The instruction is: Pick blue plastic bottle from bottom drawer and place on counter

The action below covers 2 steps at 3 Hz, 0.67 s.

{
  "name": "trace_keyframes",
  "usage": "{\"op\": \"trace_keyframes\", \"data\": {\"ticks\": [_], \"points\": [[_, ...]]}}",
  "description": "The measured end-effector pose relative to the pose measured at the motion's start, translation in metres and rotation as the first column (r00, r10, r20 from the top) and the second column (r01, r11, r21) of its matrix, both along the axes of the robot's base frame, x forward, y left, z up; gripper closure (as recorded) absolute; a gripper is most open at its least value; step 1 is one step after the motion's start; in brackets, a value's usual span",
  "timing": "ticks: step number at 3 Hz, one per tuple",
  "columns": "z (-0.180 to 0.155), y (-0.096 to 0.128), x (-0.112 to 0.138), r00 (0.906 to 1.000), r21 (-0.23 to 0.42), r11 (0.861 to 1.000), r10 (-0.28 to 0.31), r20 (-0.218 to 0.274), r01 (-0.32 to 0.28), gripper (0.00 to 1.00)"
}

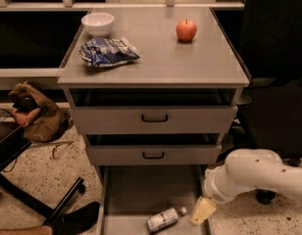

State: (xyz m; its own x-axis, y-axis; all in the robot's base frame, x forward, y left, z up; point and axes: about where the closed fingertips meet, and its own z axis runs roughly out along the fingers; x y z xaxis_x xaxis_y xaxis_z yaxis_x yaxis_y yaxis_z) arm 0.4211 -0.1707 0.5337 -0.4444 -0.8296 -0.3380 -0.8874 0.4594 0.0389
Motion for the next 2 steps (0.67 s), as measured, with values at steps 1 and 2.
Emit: {"op": "trace_keyframes", "data": {"ticks": [1, 2], "points": [[-0.054, 0.023, -0.007, 0.9999, 0.021, 1.0, 0.008, 0.014, -0.009, 0.0], [-0.095, 0.06, 0.005, 0.997, 0.089, 0.996, 0.011, 0.077, -0.017, 0.0]]}}
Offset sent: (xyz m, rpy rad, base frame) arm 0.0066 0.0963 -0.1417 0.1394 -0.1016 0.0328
